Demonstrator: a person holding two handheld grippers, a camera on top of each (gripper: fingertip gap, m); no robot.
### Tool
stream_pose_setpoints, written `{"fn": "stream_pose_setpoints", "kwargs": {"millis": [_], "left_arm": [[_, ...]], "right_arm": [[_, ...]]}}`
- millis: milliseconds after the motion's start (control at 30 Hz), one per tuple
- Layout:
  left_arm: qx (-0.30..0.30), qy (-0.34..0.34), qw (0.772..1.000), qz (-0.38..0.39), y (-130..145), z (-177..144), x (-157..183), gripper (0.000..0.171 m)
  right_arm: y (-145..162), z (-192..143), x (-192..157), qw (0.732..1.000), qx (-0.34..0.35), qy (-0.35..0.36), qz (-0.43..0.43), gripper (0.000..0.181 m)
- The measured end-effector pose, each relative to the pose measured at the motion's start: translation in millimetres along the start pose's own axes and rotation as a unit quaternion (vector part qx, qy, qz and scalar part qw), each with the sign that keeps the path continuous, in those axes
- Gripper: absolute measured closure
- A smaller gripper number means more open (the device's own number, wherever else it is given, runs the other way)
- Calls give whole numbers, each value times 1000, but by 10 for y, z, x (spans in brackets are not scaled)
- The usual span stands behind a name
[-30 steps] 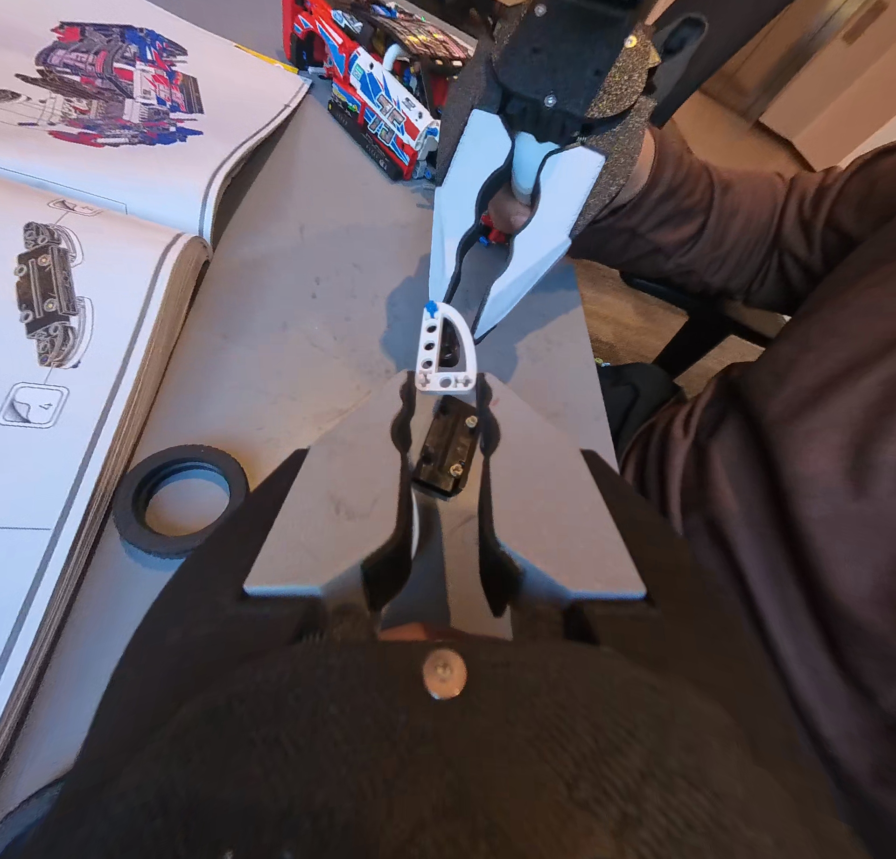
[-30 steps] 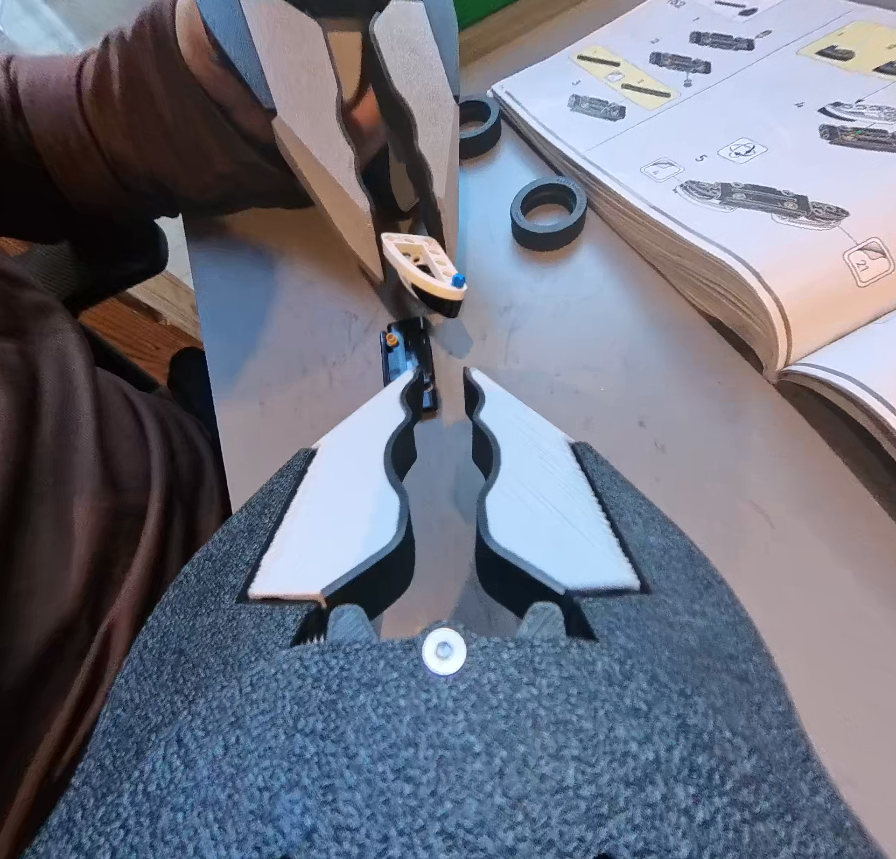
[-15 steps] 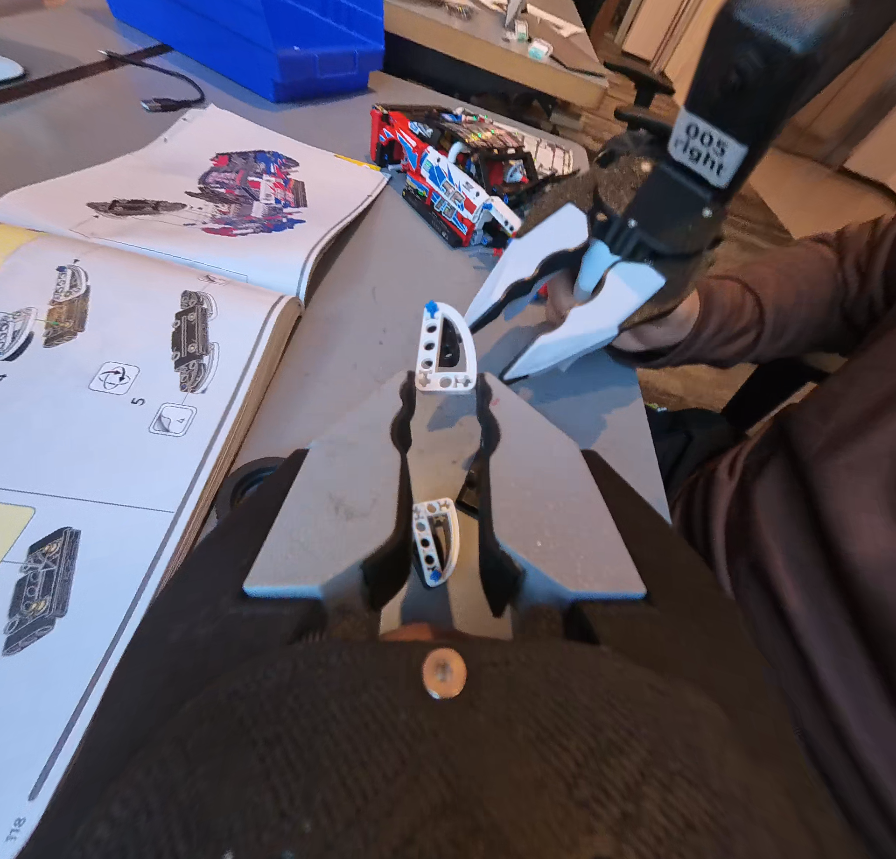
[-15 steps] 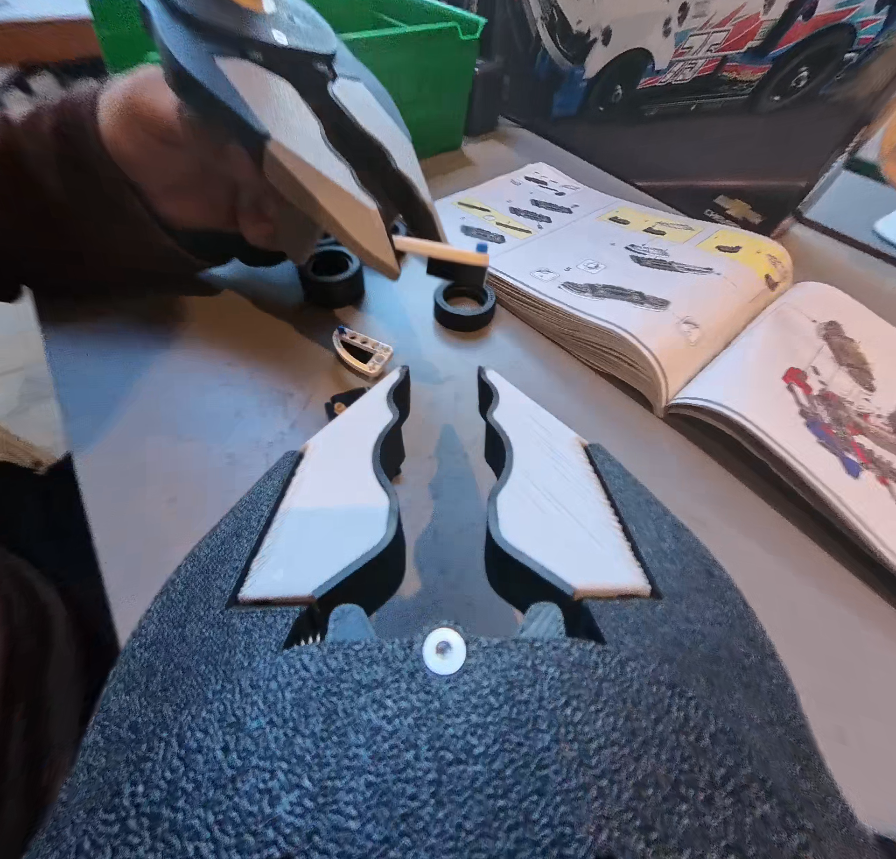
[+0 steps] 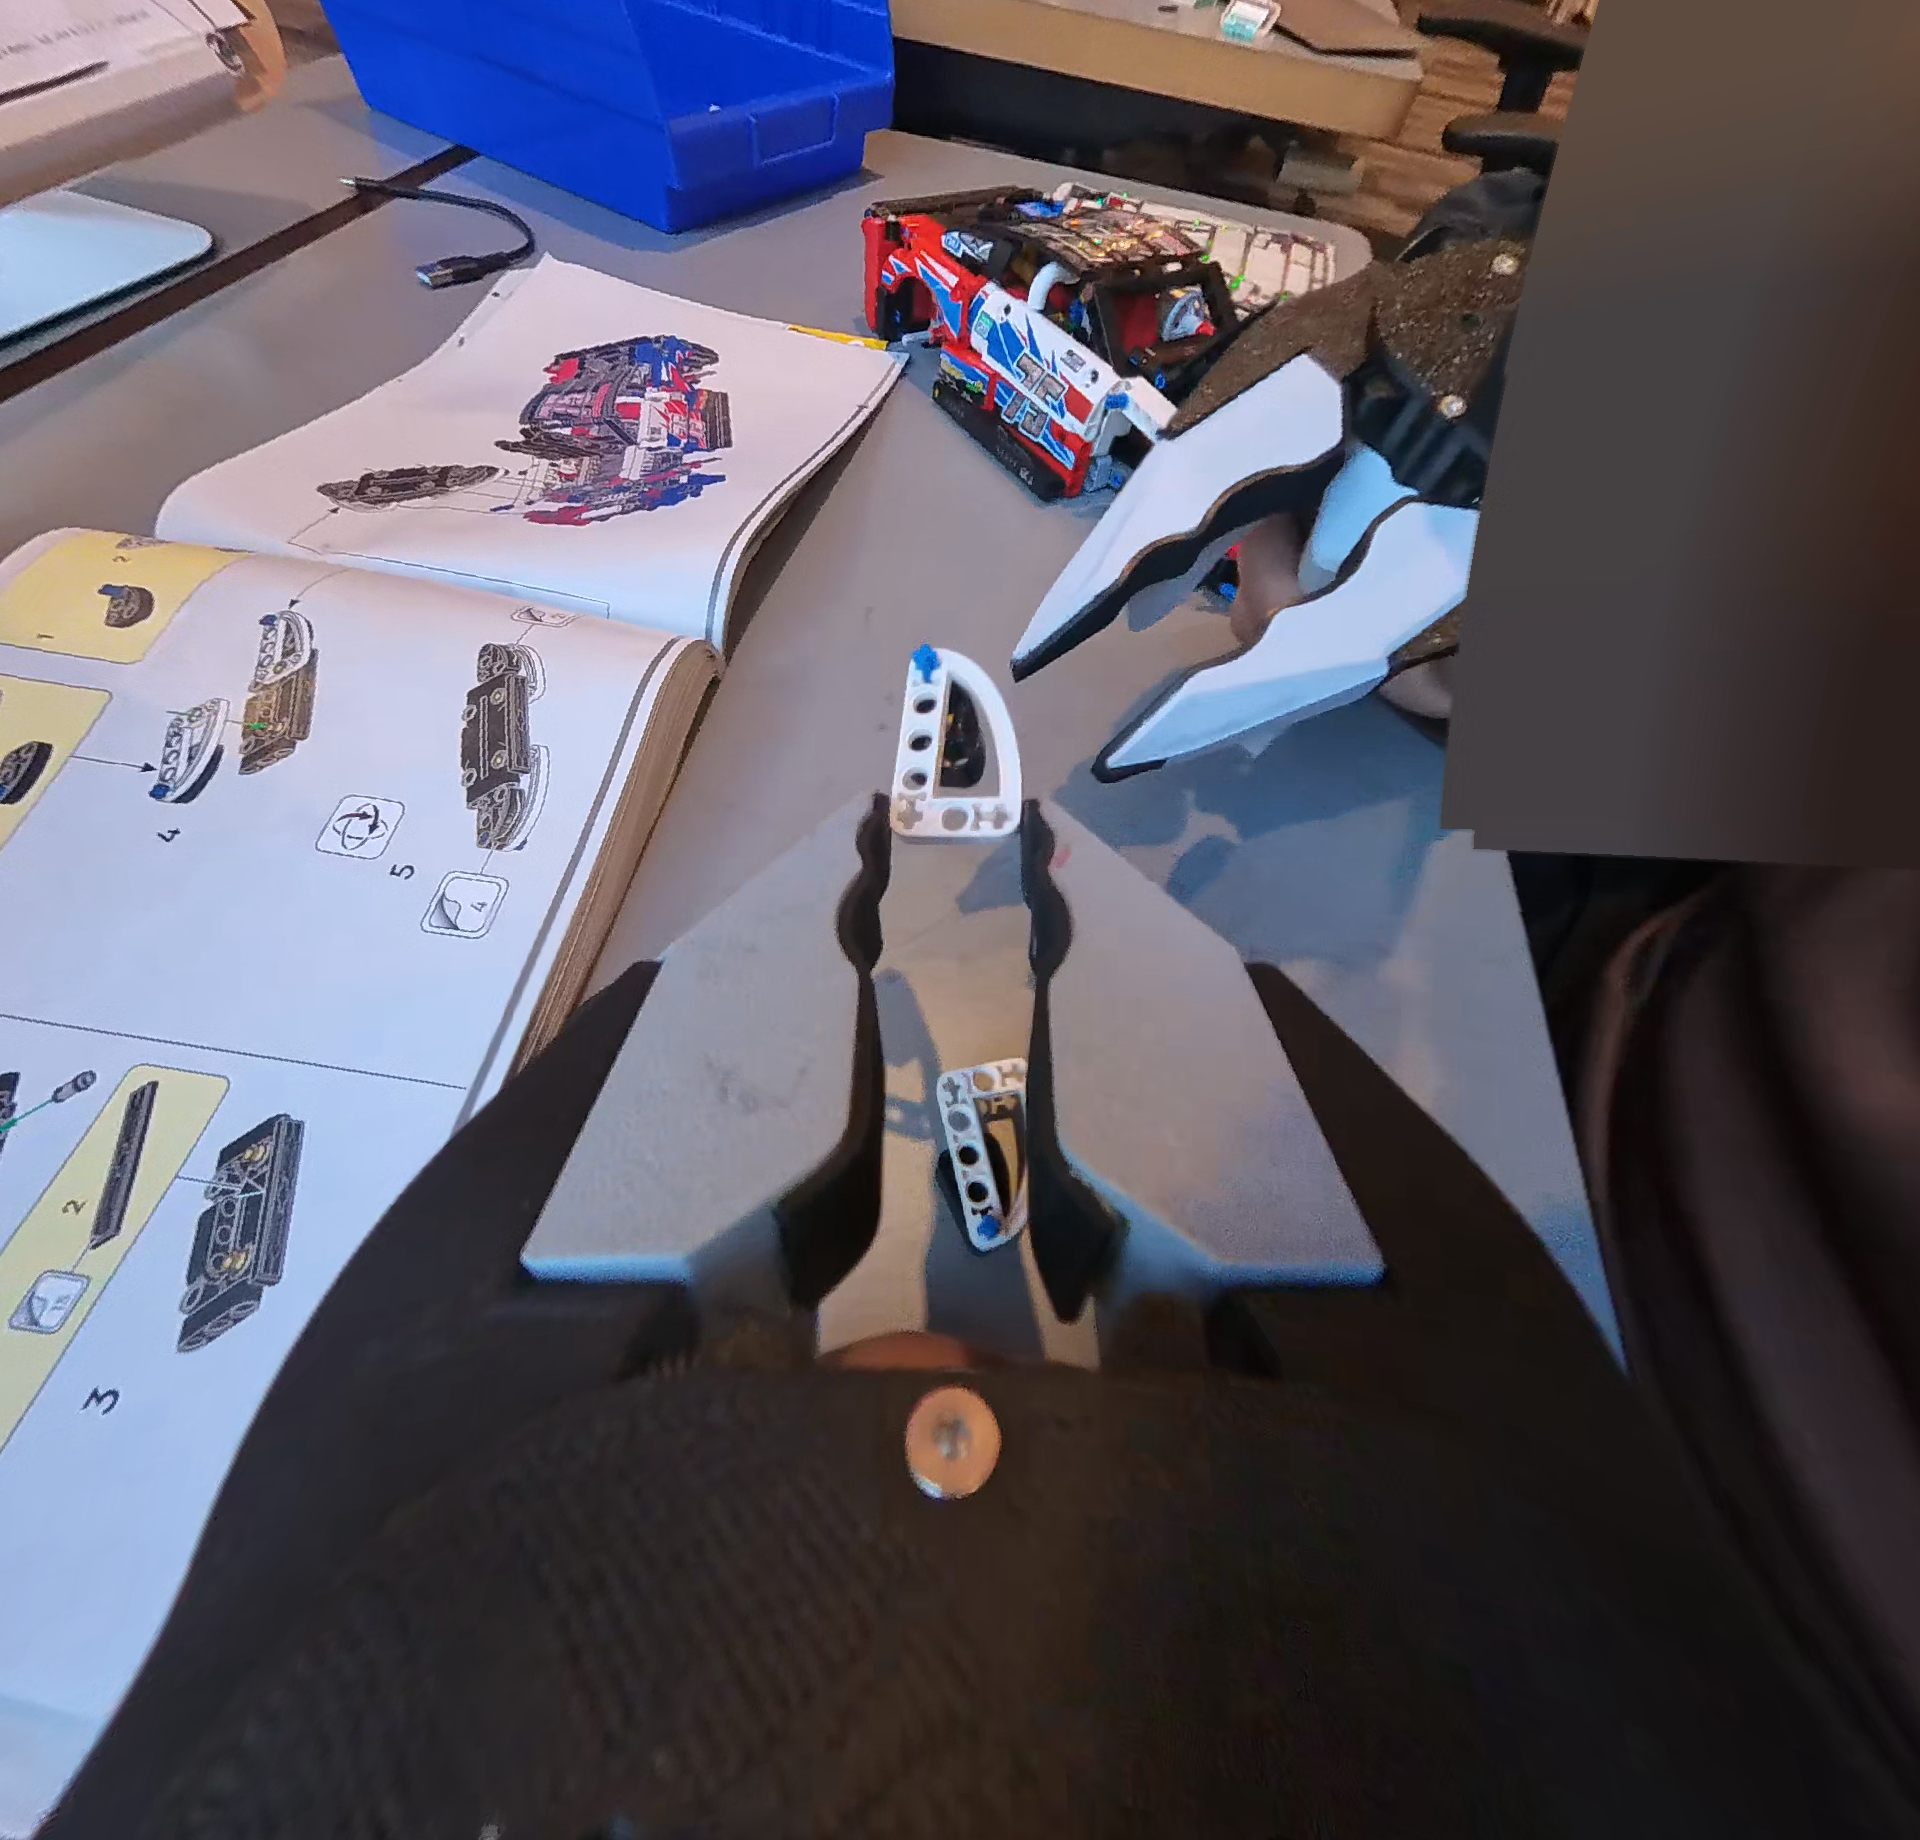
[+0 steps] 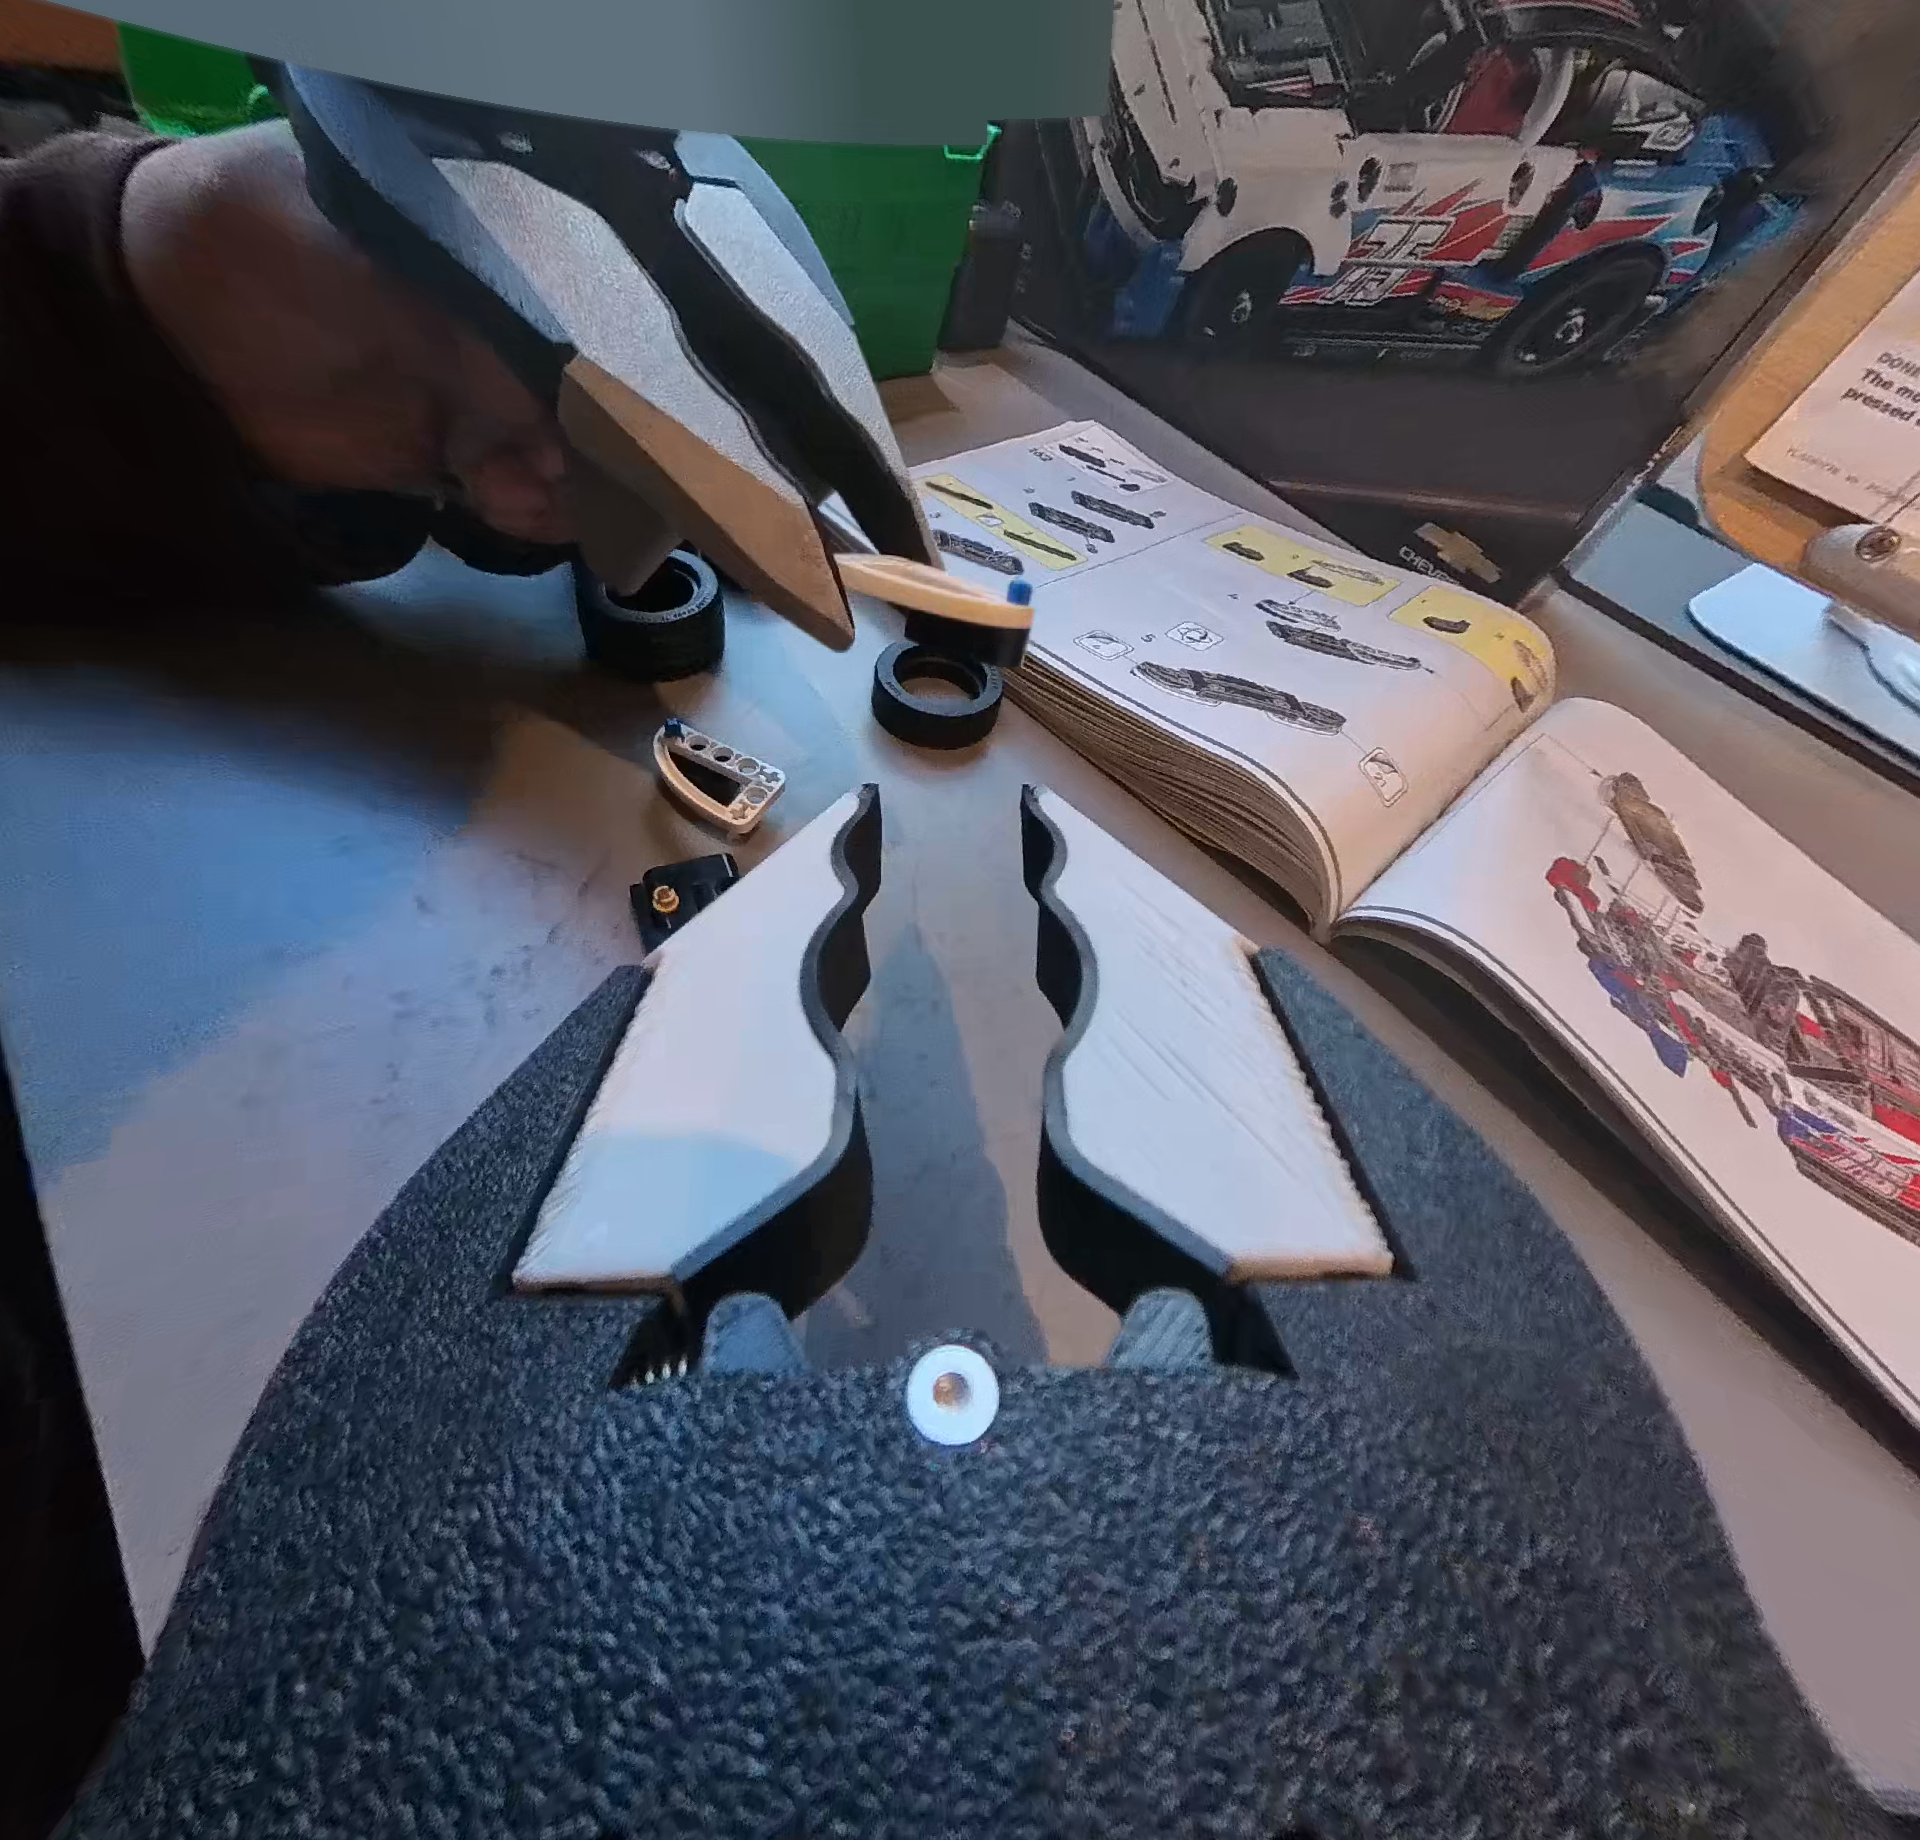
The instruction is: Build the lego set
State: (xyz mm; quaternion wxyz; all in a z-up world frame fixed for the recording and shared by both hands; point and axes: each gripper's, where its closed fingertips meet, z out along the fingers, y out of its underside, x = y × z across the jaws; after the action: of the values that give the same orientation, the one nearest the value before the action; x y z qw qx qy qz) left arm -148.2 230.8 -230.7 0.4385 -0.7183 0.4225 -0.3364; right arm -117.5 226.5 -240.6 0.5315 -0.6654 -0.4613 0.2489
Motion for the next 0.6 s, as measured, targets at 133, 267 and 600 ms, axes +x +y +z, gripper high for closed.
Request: {"fn": "stream_pose_setpoints", "kwargs": {"millis": [133,267,600], "left_arm": [[1,5,1000,-1,6,6,10,150],[-6,8,1000,0,40,19,13,149],[-20,0,999,28,79,47,44,149]], "right_arm": [[7,4,2,1000,-1,-7,7,154],[6,0,-1,1000,1,-14,13,154],[9,3,-19,1000,0,-21,13,155]]}}
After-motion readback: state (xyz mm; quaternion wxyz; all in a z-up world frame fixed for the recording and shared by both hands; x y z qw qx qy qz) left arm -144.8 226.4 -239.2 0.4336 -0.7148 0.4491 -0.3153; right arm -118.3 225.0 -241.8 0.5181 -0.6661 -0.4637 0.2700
